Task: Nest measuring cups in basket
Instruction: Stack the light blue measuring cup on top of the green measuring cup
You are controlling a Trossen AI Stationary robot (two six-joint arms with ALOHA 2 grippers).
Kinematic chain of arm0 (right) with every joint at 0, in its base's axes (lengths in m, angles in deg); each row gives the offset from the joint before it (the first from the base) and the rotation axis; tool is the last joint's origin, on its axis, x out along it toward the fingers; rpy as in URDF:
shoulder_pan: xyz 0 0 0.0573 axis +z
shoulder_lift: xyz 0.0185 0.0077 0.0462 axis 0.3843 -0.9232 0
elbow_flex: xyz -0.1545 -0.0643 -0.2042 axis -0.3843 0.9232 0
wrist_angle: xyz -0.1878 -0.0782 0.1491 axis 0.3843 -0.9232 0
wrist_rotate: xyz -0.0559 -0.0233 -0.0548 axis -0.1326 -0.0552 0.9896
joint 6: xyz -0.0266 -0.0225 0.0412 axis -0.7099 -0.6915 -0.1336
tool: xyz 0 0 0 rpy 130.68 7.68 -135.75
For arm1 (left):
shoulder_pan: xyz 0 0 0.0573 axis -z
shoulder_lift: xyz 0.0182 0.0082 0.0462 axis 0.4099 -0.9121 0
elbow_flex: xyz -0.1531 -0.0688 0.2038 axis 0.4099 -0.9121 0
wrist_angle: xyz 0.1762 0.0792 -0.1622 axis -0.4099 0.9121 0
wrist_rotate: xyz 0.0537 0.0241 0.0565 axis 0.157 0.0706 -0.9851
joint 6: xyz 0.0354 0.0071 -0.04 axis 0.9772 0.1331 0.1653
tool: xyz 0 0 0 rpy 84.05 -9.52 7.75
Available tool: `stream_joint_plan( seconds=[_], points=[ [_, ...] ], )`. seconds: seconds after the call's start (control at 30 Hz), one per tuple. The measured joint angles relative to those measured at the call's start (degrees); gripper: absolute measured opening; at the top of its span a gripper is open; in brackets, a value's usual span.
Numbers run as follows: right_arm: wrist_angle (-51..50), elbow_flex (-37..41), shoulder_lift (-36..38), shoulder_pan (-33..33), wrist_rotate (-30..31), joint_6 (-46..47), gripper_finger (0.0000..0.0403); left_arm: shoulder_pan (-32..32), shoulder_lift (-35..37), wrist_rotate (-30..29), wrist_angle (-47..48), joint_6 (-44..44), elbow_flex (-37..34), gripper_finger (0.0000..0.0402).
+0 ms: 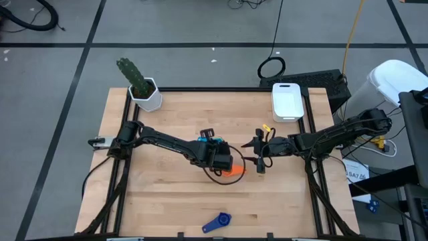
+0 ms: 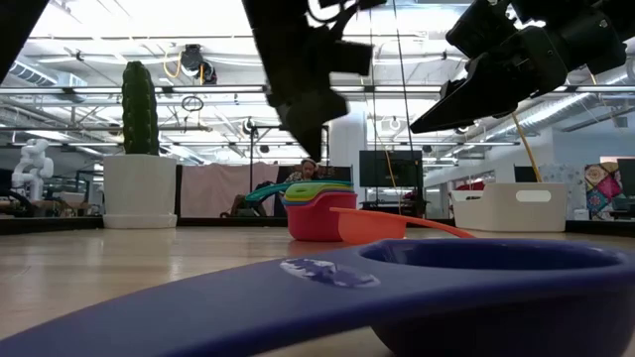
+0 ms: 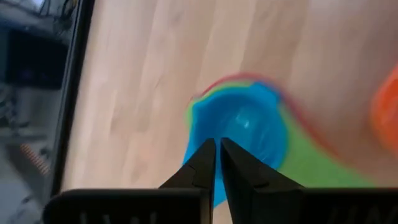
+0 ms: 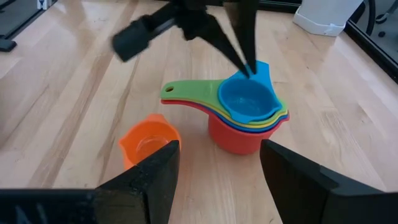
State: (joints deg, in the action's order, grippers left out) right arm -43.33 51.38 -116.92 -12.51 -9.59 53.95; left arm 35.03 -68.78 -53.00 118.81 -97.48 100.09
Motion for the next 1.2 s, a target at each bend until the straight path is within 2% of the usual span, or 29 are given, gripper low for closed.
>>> stream_joint_plan(
  seconds=[0.2,0.47,0.53,0.6,0.77,0.93,1.1,1.2],
  points=[
    [-0.62,0.00,0.00,0.40,-2.78,0.42,0.0215,-2.55,0.13,-6.06,14.57,-4.81,0.00,0.0030],
    [-0.18,0.00,0.00,2.79,-3.11,-0.71,0.0215,-7.58,0.13,-4.87,12.82,13.13,0.00,0.0031],
    [-0.35,0.00,0.00,3.39,-3.15,-0.75,0.0215,-9.26,0.15,-1.75,11.01,17.63,0.00,0.0030],
    [-0.60,0.00,0.00,3.85,-3.13,-0.76,0.0215,-10.99,0.15,3.97,9.24,20.86,0.00,0.0031],
    [-2.27,0.00,0.00,4.35,-3.15,-0.77,0.0215,-14.21,0.15,17.52,7.85,23.28,0.00,0.0030],
    [-3.38,0.00,0.00,4.33,-3.13,-0.78,0.0215,-16.06,0.17,21.00,8.32,23.85,0.00,0.0030],
    [-3.41,0.00,0.00,4.28,-3.13,-0.78,0.0215,-17.57,0.19,30.74,10.20,23.00,0.00,0.0030],
    [-3.54,0.00,0.00,4.28,-3.13,-0.78,0.0215,-17.67,0.20,34.06,12.69,21.23,0.00,0.0030]
  ],
)
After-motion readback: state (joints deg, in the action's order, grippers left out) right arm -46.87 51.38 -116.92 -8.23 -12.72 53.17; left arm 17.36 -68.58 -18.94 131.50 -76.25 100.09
